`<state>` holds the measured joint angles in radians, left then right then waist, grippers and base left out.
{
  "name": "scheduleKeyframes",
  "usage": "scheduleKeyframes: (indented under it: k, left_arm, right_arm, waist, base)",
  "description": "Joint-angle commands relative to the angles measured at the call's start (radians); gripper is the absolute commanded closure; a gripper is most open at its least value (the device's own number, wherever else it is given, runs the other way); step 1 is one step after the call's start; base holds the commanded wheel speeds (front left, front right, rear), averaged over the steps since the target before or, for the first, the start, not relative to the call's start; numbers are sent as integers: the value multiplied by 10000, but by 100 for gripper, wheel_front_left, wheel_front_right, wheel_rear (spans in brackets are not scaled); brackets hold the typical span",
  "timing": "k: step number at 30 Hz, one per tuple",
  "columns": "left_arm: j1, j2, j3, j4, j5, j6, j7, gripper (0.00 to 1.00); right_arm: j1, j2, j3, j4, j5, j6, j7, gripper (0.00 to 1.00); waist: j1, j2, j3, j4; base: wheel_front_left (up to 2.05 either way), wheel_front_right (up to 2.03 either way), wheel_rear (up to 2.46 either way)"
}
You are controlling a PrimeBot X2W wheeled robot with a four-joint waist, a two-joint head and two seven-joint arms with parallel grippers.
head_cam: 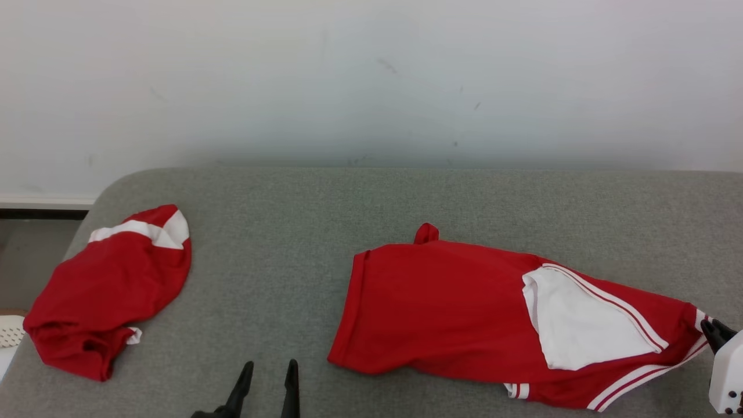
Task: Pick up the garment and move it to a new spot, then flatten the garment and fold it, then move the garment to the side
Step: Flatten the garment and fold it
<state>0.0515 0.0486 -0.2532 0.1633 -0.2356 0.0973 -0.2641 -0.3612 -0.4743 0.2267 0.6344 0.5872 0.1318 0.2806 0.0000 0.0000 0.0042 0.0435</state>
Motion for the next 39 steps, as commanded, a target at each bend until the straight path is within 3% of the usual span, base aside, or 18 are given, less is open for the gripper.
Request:
scheduleKeyframes:
  k: [1, 7, 10, 14, 24, 30, 39]
  left_arm:
    - [114, 34, 56, 11, 185, -10, -6, 0]
    - [165, 34, 82, -56, 106, 57, -6, 0]
    - [258, 32, 92, -122, 59, 101, -6, 0]
    - [345, 34, 88, -163, 54, 116, -6, 0]
    - [239, 34, 58, -116, 127, 20, -6, 0]
    - [165, 34, -49, -96, -25, 54, -6, 0]
    - [-65, 34, -134, -68, -31, 81, -6, 0]
  right_arm:
    - [-137, 5, -57, 259, -318, -22, -284, 0]
    - [-210, -33, -365, 672, -1704, -22, -1806, 0]
    - [-36, 460, -590, 465, -2284, -22, -2809, 0]
    - [245, 1106, -396, -145, -2728, -22, -3338, 0]
    - [618, 2442, 884, -1288, -3154, -22, -2789, 0]
    - [619, 2918, 1171, -831, -3417, -22, -2333, 0]
    - [160, 3272, 759, 175, -4342, -22, -2274, 0]
  waist:
    - [0, 0, -28, -75]
    - [0, 0, -129, -244]
    - [0, 0, -177, -351]
    - [0, 0, -186, -418]
    - [0, 0, -86, -148]
    - [0, 0, 71, 144]
    - [0, 0, 381, 399]
  base:
    - [0, 0, 0]
    - [0, 0, 0]
    - [0, 0, 0]
    - [0, 0, 0]
    - [0, 0, 0]
    - [0, 0, 0]
    - [0, 0, 0]
